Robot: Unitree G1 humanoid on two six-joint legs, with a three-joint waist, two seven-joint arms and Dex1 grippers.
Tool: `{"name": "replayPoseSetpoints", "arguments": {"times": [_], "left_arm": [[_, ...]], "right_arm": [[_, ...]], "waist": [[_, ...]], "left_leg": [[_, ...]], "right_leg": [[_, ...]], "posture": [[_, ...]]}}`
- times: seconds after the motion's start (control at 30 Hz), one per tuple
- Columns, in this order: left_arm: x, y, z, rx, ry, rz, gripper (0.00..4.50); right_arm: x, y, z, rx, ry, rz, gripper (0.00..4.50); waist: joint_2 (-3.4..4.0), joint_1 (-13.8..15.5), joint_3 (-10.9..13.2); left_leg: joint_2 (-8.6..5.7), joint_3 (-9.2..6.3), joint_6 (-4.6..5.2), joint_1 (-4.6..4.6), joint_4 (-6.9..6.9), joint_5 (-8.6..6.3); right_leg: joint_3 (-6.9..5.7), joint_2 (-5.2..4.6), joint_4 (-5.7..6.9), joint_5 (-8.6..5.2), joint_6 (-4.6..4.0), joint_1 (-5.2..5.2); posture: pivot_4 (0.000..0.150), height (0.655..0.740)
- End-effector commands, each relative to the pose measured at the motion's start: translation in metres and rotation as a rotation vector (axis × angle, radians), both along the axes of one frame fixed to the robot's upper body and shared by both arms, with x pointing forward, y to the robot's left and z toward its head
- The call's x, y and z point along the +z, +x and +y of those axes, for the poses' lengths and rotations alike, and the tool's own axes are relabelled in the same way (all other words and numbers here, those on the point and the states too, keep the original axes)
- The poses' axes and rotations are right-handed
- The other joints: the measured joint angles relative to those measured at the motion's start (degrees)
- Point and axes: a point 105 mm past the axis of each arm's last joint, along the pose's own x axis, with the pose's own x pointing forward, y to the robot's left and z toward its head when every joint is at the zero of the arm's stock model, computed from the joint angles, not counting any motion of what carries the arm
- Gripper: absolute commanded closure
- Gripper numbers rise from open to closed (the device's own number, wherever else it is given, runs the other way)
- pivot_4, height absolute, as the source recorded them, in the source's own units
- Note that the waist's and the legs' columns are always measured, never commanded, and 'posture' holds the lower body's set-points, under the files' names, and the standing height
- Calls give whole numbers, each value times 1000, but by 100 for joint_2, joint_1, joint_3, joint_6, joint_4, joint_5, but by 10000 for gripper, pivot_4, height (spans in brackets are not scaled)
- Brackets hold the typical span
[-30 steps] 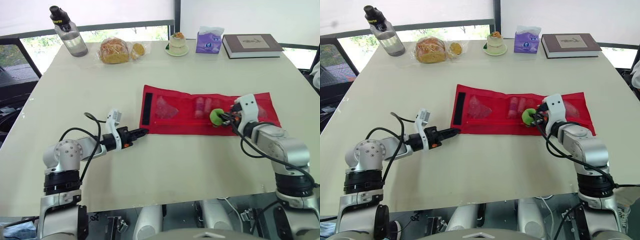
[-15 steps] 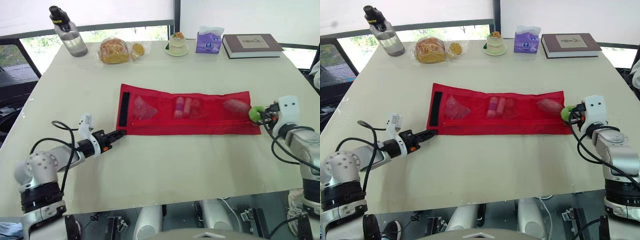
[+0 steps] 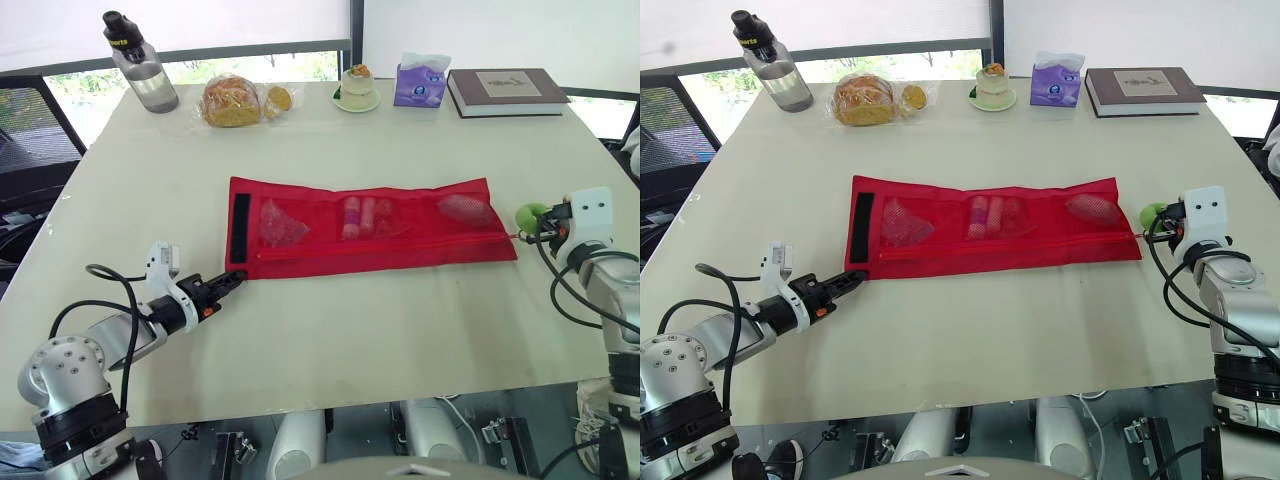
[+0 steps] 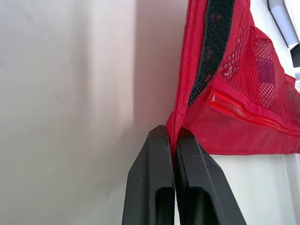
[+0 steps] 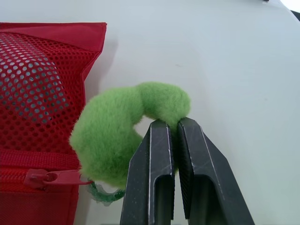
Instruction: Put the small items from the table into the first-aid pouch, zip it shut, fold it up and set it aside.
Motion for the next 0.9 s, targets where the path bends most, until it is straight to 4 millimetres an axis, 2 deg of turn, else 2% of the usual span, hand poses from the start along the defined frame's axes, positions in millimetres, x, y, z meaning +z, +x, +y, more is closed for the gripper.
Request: {"name": "replayPoseSetpoints", "arguments": {"times": [0.03,0.17,0.2,0.23,0.37,0.43,0.57,0.77,0.8,0.9], "left_arm": [[7,-8,6,-11,27,-19,45000],[-4,-11,15,-5,68,31,45000],[-5,-11,17,-3,75,34,45000],[-5,-10,19,-9,78,28,45000],[-1,-7,23,-36,116,-14,45000],[-1,-7,23,-43,121,-23,45000],[1,-6,28,-35,78,-34,32002],[12,-13,37,-43,50,-74,2143],[17,-13,39,-48,59,-101,703],[43,-12,35,-99,111,-222,703]], "right_arm": [[12,-9,-14,-26,28,-8,38052],[5,-21,-8,36,17,39,24915],[5,-23,-8,42,12,44,19846],[4,-27,-8,49,14,48,17985],[4,-44,-18,51,4,48,1346],[4,-52,-18,64,36,36,587],[4,-68,9,192,162,21,0],[-2,-87,37,277,295,81,0],[-4,-88,41,277,325,87,0],[-9,-91,48,267,394,114,0]], "waist": [[0,0,0],[1,-1,-1],[1,-7,-1],[1,-10,-2],[2,-10,-3],[2,-5,-3],[4,-13,-5],[6,-16,-8],[8,-27,-9],[7,-17,-8]], "left_leg": [[0,1,0,0,0,0],[0,0,0,0,0,0],[0,1,0,2,-1,0],[1,4,0,4,0,0],[6,6,0,7,0,0],[6,9,0,5,-1,-1],[13,13,0,9,-1,-1],[28,15,0,11,-1,-1],[31,16,-1,11,-1,-1],[41,18,-2,10,-2,-2]], "right_leg": [[1,0,0,0,0,0],[1,0,-1,-1,-2,0],[1,1,0,-1,-2,0],[3,1,1,-3,-5,0],[4,4,1,-7,-12,1],[6,3,-1,-7,-12,0],[8,6,0,-8,-13,1],[8,12,0,-9,-13,1],[8,13,0,-11,-15,0],[12,18,0,-15,-23,-5]], "posture": [[1500,7400],[1500,7400],[1500,7400],[1500,7400],[1500,7400],[1500,7400],[1500,7400],[1500,7400],[1500,7400],[1500,7400]]}}
